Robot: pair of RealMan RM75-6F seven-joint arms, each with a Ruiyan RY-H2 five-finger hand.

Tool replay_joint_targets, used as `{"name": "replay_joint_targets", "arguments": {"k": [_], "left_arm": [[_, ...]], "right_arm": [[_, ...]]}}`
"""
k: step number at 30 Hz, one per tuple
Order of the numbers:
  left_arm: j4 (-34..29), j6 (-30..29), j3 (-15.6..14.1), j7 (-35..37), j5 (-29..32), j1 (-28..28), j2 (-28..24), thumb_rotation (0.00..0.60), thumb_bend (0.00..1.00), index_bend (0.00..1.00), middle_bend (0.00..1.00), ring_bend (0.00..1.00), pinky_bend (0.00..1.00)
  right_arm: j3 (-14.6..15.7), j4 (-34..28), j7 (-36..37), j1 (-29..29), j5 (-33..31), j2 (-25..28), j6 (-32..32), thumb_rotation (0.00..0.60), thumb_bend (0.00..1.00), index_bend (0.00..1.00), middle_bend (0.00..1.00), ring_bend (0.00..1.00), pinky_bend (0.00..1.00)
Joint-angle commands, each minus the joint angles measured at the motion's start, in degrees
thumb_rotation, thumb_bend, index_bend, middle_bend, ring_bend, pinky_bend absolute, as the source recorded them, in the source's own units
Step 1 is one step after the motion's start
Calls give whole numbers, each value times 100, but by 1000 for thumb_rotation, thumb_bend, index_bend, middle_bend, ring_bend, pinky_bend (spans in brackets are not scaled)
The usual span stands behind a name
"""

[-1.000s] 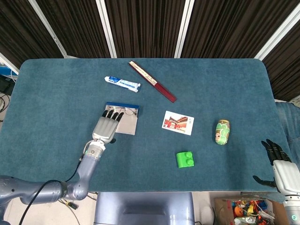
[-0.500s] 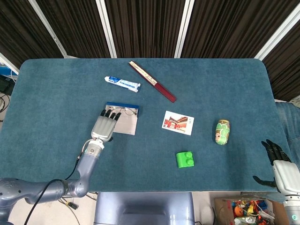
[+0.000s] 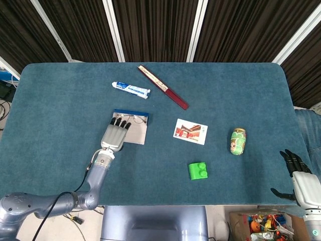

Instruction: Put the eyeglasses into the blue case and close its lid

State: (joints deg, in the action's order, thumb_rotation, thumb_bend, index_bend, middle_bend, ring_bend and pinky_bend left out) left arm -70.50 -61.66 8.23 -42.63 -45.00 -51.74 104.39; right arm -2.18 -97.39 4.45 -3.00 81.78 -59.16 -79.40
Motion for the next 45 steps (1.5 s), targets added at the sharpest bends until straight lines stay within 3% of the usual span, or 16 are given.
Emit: {"name": "replay_joint_targets", "arguments": {"k": [1, 21, 29, 35, 45], "left_arm": [[119, 9, 32, 47, -63, 20, 79, 600, 172, 189, 206, 87, 118], [493, 162, 171, -55, -203, 12, 350, 600, 219, 184, 202, 87, 112], [553, 175, 214, -66, -279, 26, 398, 600, 367, 173, 188, 87, 108], [646, 181, 272, -120, -331, -3, 456, 600, 416, 178, 165, 87, 104], [1079, 209, 663, -226, -280, -256, 650, 600, 425, 213, 140, 87, 104]], "right_arm": [[0, 0, -5, -2, -1, 0, 2, 600, 144, 0, 0, 32, 177], [-1, -9, 1, -5, -25, 6, 24, 600, 144, 0, 0, 31, 177], [0, -9, 25, -9, -29, 12, 38, 600, 143, 0, 0, 31, 177], [2, -14, 40, -10, -44, 19, 56, 600, 143, 0, 0, 31, 177], [1, -60, 53, -10, -95, 38, 90, 600, 145, 0, 0, 31, 177]]}}
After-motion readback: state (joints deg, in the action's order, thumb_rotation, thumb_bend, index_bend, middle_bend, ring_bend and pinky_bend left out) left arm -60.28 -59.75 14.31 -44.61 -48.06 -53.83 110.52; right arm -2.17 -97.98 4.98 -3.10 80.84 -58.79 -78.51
